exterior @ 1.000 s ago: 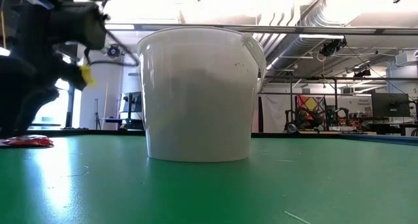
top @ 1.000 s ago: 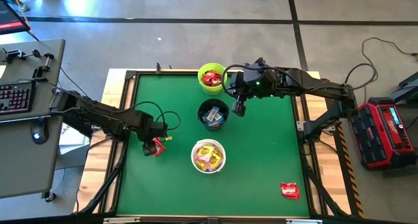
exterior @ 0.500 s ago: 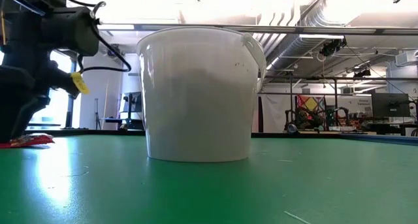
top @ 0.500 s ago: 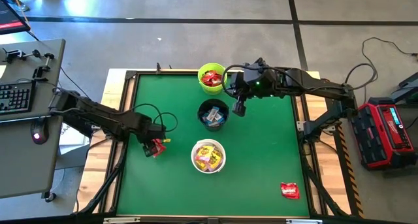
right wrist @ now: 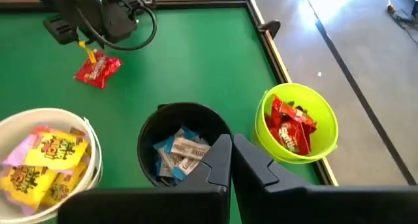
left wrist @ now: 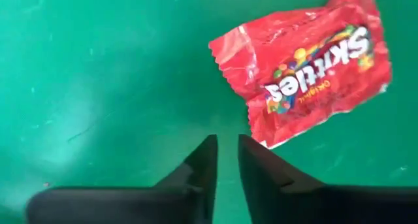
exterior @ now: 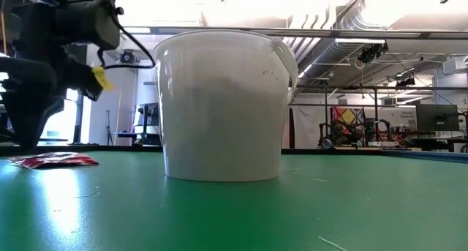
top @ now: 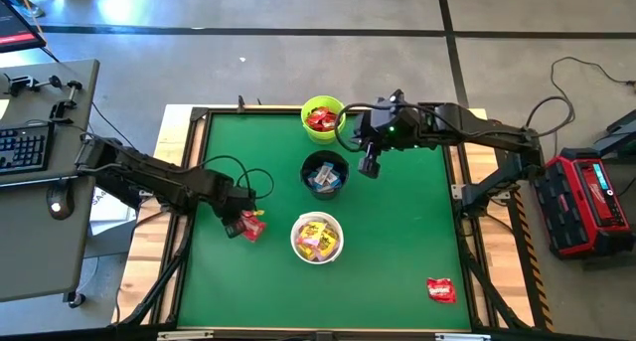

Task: Sort candy by brand, put in halloween buckets
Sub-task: Put the red candy into the green bucket

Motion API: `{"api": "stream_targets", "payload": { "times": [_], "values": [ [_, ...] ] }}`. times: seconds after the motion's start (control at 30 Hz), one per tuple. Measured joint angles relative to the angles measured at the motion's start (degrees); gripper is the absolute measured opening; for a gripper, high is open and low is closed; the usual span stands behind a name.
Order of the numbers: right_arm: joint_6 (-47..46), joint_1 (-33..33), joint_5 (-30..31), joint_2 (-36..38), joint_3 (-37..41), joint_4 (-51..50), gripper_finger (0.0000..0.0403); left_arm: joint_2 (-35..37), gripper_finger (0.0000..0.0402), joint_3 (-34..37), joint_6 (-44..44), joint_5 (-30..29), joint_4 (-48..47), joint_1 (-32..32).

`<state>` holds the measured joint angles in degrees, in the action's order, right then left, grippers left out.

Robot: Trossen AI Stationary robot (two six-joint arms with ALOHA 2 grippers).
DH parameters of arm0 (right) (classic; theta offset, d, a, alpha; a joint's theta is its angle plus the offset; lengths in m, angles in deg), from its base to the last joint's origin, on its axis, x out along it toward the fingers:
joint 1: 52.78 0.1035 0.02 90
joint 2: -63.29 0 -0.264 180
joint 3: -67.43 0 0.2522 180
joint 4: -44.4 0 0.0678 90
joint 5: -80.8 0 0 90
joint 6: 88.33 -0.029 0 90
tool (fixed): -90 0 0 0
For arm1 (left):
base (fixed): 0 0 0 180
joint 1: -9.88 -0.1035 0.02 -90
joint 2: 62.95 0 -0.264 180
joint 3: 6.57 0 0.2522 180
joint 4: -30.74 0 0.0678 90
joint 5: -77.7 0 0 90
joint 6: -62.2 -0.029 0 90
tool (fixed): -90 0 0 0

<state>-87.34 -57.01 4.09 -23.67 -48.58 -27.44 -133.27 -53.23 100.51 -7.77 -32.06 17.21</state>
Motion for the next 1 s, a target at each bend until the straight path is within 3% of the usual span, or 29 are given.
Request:
{"api": "stream_targets", "payload": {
  "times": [0.2, 0.4, 0.73, 0.87, 1.0],
  "values": [
    [-1.2, 0.6, -2.4, 0.0, 0.0, 0.3, 0.0000, 0.0, 0.0004, -0.5, -0.5, 1.0, -0.1, -0.2],
    [-3.5, 2.0, -2.4, 0.0, 0.1, 2.4, 0.0000, 0.0, 0.0011, -0.5, -1.9, 4.3, 4.2, 0.1],
    [-10.8, 4.5, -3.0, 6.8, 23.1, 25.5, 0.0000, 0.0, 0.0102, -0.5, -7.5, 4.4, 7.1, 1.8],
    [-11.6, 6.4, 3.3, 11.9, 30.7, 33.5, 0.0000, 0.0, 0.0141, -0.5, -7.7, 4.4, 7.3, 3.1],
    [-14.7, 7.0, 4.8, 15.5, 35.3, 34.1, 0.0000, 0.0, 0.0166, -0.5, -8.4, 4.4, 7.4, 5.5]
  ]
}}
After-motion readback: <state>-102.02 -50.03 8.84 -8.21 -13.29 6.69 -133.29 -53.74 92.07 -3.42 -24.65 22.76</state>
